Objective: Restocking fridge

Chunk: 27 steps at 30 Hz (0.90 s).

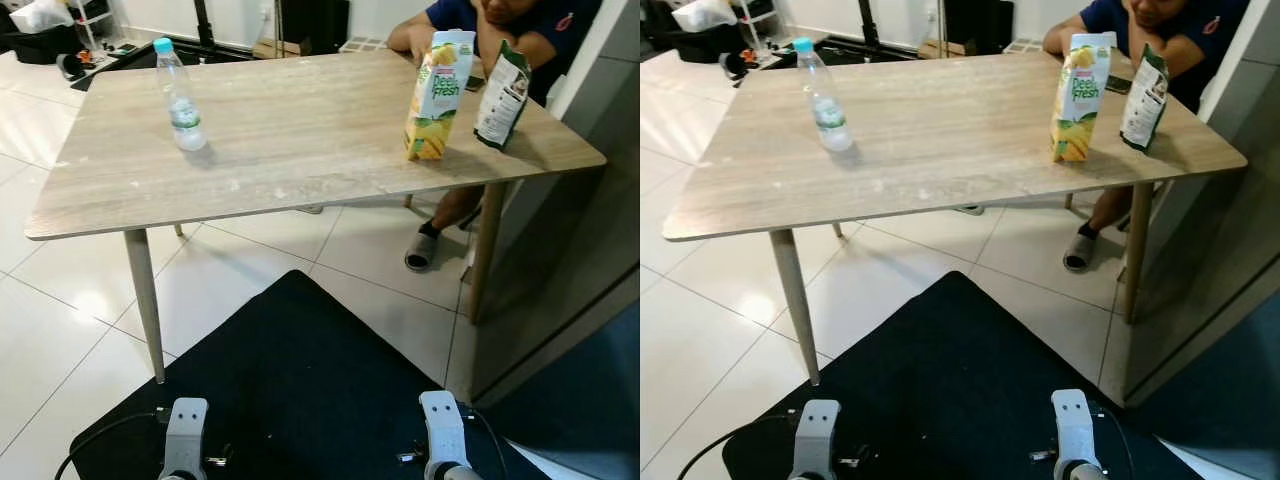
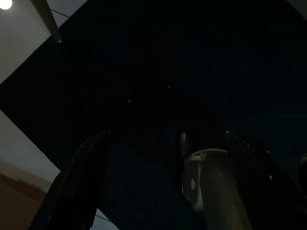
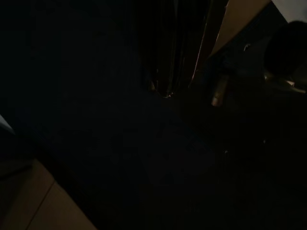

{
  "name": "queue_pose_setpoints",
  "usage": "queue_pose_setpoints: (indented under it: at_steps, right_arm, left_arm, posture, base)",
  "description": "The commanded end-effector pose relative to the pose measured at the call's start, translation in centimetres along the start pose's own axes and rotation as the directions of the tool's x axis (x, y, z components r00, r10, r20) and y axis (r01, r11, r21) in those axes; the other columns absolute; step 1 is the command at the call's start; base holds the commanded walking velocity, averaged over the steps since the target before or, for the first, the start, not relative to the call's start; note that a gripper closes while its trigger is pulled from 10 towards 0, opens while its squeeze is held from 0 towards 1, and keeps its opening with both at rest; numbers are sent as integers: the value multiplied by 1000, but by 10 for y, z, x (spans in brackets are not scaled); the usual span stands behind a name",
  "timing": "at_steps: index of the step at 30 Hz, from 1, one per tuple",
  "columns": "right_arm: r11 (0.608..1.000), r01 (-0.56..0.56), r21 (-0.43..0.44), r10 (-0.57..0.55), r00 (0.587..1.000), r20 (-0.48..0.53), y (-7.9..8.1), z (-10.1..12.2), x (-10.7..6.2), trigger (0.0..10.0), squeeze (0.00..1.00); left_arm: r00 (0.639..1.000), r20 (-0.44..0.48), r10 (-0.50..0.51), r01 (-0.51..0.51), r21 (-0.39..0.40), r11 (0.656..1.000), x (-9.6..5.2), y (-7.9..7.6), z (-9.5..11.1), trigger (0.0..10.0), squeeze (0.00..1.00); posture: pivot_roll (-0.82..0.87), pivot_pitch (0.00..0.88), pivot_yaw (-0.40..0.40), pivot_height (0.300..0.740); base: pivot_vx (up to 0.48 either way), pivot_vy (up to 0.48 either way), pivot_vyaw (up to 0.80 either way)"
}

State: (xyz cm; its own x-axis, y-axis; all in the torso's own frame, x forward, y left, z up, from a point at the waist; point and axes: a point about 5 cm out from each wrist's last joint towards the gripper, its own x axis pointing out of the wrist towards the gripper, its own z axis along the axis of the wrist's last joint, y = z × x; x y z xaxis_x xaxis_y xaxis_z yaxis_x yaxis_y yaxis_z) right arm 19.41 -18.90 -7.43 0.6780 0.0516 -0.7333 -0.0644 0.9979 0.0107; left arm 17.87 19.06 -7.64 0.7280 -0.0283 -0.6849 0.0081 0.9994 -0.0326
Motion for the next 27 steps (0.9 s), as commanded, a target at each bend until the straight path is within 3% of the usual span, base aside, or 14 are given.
queue_pose_setpoints:
  at_steps: [1, 9, 14, 27]
  right_arm:
    - [1000, 5, 12, -5, 1000, 2, 1, -1, 0, 10000, 0]
    - [1000, 1, 15, -1, 1000, 4, 5, 0, 1, 10000, 0]
    - [997, 27, 67, -27, 1000, 1, 2, 0, 1, 10000, 0]
    - [998, 21, 66, -22, 1000, 3, 3, 1, 1, 10000, 0]
  left_arm:
    - [1000, -18, 2, -2, 8, 1000, -3, 2, -6, 10000, 0]
    - [1000, -14, 2, -2, 28, 1000, -1, 3, -1, 10000, 0]
    - [1000, -4, 6, -6, 25, 1000, 0, 4, 1, 10000, 0]
    - [999, 14, 49, -49, 5, 999, 0, 9, 3, 10000, 0]
  posture:
    - [-114, 79, 7, 713]
    - [-108, 77, 9, 713]
    - [-107, 75, 9, 713]
    - [-101, 82, 6, 713]
  base:
    - [0, 0, 506]
    - [0, 0, 507]
    - [0, 0, 0]
    - [0, 0, 0]
